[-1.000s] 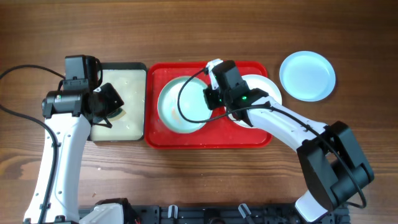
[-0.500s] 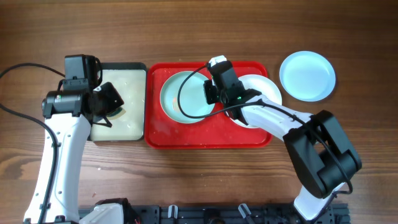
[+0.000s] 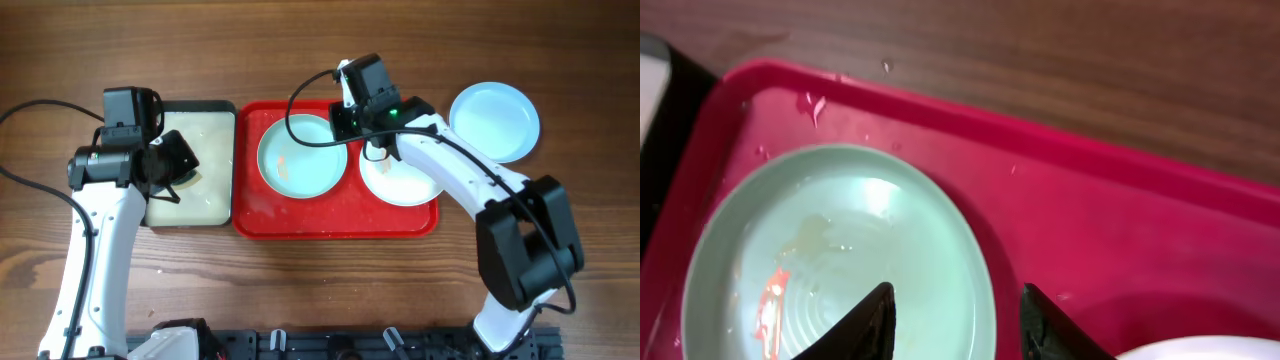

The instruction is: Clean dirty plates on tray and stack at the side

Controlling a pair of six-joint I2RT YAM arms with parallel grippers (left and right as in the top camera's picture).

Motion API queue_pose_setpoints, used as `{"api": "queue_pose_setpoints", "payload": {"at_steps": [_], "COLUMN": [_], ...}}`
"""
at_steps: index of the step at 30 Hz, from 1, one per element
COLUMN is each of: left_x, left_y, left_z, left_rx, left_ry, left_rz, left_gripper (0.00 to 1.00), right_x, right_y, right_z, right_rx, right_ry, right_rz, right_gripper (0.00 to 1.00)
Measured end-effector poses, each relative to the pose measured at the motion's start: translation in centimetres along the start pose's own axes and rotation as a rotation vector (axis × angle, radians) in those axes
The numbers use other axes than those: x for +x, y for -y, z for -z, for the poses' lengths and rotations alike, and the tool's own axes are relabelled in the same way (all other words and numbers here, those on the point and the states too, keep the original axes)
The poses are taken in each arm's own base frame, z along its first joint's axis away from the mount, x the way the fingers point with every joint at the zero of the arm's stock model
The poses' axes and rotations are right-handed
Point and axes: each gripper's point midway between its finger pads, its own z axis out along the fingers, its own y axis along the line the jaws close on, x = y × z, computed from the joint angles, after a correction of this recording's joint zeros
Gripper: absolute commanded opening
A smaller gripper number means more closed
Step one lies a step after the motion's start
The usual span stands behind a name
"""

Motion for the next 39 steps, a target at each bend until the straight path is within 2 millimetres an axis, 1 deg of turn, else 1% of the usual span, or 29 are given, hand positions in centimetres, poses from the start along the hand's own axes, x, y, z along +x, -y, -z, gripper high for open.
{"api": "queue_pose_setpoints", "payload": {"at_steps": [3, 5, 7, 9, 10, 14, 18, 20, 24, 26, 27, 28, 29, 30, 35, 37, 38, 39], "left_x": [0.0, 0.0, 0.0, 0.0, 0.0, 0.0, -0.5, -1.4, -1.2, -0.3, 0.1, 0.5, 0.8, 1.6, 3.1, 3.9, 4.2, 4.4], "left_y": [0.0, 0.0, 0.0, 0.0, 0.0, 0.0, 0.4, 1.6, 3.5, 5.1, 5.8, 6.9, 7.5, 9.3, 11.4, 12.1, 12.4, 12.6], "left_z": [0.0, 0.0, 0.0, 0.0, 0.0, 0.0, 0.0, -0.1, -1.1, -2.3, -2.8, -3.4, -3.7, -4.5, -4.4, -4.2, -4.1, -4.1], "left_rx": [0.0, 0.0, 0.0, 0.0, 0.0, 0.0, 0.017, 0.069, 0.129, 0.152, 0.161, 0.175, 0.184, 0.211, 0.242, 0.253, 0.257, 0.26], "left_ry": [0.0, 0.0, 0.0, 0.0, 0.0, 0.0, 0.019, 0.05, 0.035, -0.001, -0.013, -0.021, -0.027, -0.039, -0.046, -0.053, -0.055, -0.057], "left_rz": [0.0, 0.0, 0.0, 0.0, 0.0, -0.007, -0.075, -0.124, -0.199, -0.252, -0.273, -0.305, -0.321, -0.37, -0.434, -0.46, -0.47, -0.478], "left_gripper": [0.04, 0.04, 0.04, 0.04, 0.04, 0.04, 0.04, 0.04, 0.04, 0.04, 0.04, 0.04, 0.04, 0.04, 0.04, 0.04, 0.04, 0.04], "right_x": [1.9, 3.3, 4.2, 4.5, 4.4, 4.4, 4.1, 3.8, 3.5, 3.1, 3.1, 3.1, 3.1, 3.3, 4.0, 3.9, 3.8, 3.6], "right_y": [0.3, 0.7, 0.9, 1.0, 1.0, 1.1, 1.6, 1.9, 2.1, 2.1, 2.1, 2.1, 2.0, 1.8, 1.5, 1.5, 1.4, 1.4], "right_z": [-2.1, -3.3, -3.9, -4.0, -4.0, -4.0, -4.1, -4.1, -4.1, -4.2, -4.2, -4.2, -4.2, -4.2, -4.1, -4.1, -4.1, -4.1], "right_rx": [0.002, 0.007, 0.014, 0.016, 0.015, 0.02, 0.053, 0.074, 0.091, 0.09, 0.089, 0.09, 0.086, 0.07, 0.045, 0.04, 0.036, 0.034], "right_ry": [-0.065, -0.115, -0.144, -0.151, -0.15, -0.15, -0.132, -0.117, -0.102, -0.084, -0.083, -0.084, -0.085, -0.094, -0.128, -0.127, -0.123, -0.115], "right_rz": [-0.004, -0.009, -0.011, -0.012, -0.011, -0.012, -0.02, -0.045, -0.077, -0.086, -0.086, -0.094, -0.099, -0.103, -0.109, -0.101, -0.092, -0.087], "right_gripper": [0.29, 0.25, 0.2, 0.08, 0.06, 0.04, 0.04, 0.04, 0.04, 0.13, 0.19, 0.21, 0.21, 0.21, 0.17, 0.12, 0.06, 0.04]}}
